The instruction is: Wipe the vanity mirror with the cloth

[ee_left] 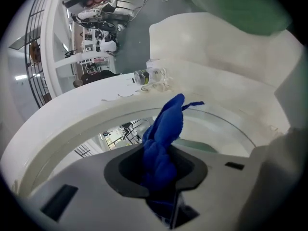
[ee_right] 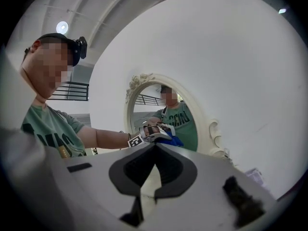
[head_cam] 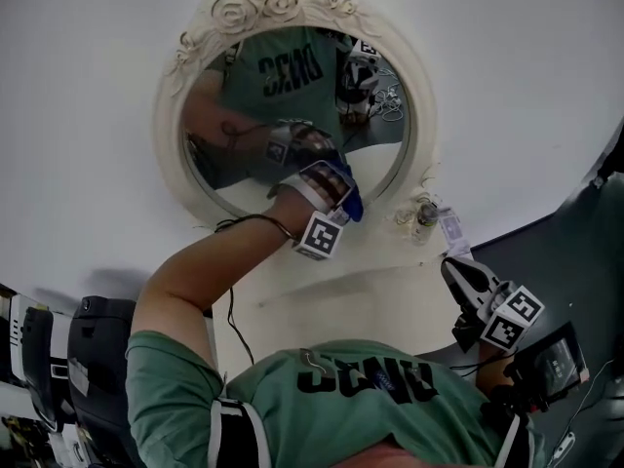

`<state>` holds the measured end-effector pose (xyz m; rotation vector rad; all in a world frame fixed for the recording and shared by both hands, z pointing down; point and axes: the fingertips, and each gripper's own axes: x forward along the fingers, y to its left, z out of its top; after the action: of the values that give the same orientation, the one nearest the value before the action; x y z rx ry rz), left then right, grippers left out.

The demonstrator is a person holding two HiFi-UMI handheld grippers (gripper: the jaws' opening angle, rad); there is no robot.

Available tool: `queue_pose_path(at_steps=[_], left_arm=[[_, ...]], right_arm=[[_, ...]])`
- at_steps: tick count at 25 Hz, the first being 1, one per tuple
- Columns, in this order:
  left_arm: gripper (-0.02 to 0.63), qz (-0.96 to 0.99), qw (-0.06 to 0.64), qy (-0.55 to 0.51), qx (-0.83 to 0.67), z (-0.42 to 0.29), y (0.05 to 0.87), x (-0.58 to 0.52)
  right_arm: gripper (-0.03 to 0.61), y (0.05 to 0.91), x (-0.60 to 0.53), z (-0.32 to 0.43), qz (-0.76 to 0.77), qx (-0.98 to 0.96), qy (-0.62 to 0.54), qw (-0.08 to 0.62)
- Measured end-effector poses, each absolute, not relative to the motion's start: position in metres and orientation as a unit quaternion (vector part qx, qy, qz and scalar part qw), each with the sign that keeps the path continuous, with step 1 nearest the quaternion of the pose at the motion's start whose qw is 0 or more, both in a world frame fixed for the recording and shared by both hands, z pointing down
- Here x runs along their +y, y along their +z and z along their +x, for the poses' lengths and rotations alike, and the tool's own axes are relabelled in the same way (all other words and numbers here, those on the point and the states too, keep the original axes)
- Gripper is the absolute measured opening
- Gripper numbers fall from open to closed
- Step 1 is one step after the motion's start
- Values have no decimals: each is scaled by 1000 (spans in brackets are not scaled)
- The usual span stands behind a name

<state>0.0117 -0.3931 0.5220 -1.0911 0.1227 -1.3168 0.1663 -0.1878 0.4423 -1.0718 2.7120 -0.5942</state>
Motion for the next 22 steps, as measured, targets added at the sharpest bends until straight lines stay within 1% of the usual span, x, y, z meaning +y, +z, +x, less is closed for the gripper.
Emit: queue_pose_path(at_steps=[7,11,17,22], left_arm=[[114,-495,674,-548,23,111,539,-408],[114,-496,677,-543,25,135,543,-413],[114,-504,685,-525,38,122,534,-400],[114,-514,685,-513,57,57,509,-366]], right_arm=[[12,450,-175,228,-403,886,-207,95],[11,452,-171,238,-415,880,-209,98],[12,447,-167,215,-412,883,-205,90],[11,434,-172,161,-385,898,-197,74]])
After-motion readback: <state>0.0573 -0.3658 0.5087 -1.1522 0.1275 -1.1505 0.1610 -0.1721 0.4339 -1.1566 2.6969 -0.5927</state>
